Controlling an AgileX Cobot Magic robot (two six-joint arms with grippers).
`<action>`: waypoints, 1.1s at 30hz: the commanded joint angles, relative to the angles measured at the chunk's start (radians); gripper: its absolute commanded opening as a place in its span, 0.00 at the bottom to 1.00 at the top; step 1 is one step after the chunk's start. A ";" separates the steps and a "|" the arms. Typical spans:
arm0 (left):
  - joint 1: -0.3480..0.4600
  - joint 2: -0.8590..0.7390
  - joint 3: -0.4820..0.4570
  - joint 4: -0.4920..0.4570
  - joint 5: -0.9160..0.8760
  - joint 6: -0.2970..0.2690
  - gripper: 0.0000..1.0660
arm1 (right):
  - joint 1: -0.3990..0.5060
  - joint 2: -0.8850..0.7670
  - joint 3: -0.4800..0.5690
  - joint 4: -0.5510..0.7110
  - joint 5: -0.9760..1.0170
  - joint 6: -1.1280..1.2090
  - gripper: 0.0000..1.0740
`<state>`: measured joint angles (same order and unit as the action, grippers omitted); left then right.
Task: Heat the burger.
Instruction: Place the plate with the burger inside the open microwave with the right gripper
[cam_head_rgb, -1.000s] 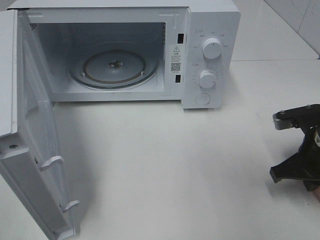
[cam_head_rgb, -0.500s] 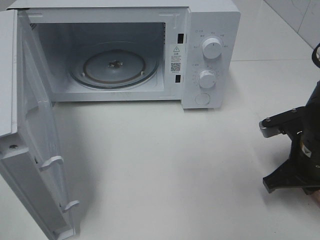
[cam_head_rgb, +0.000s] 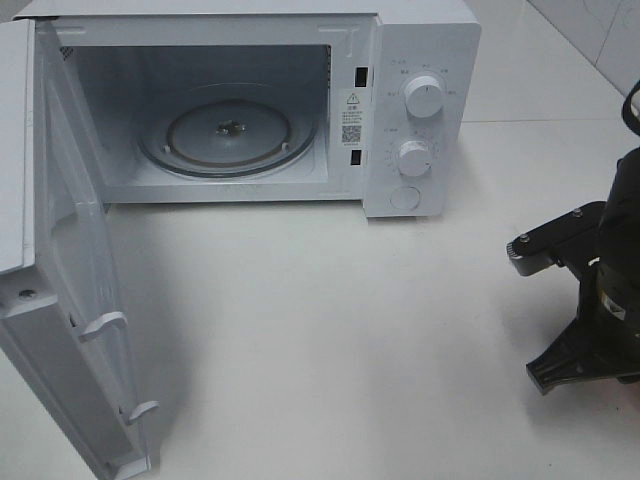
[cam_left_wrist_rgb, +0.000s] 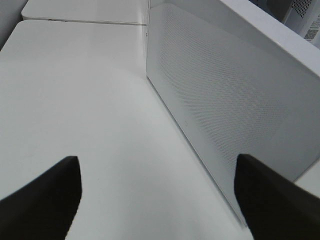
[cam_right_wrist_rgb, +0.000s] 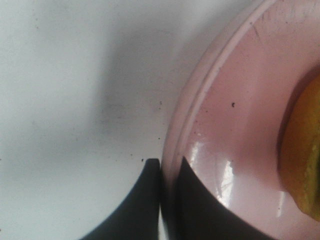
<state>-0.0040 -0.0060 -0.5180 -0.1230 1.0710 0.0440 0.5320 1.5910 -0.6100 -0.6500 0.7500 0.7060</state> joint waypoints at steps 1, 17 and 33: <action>-0.003 -0.018 0.001 -0.008 0.002 -0.002 0.72 | 0.024 -0.035 0.005 -0.046 0.074 0.002 0.00; -0.003 -0.018 0.001 -0.008 0.002 -0.002 0.72 | 0.167 -0.144 0.005 -0.041 0.165 0.001 0.00; -0.003 -0.018 0.001 -0.008 0.002 -0.002 0.72 | 0.342 -0.241 0.006 -0.035 0.260 -0.037 0.00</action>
<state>-0.0040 -0.0060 -0.5180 -0.1230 1.0710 0.0440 0.8670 1.3600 -0.6090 -0.6350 0.9660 0.6810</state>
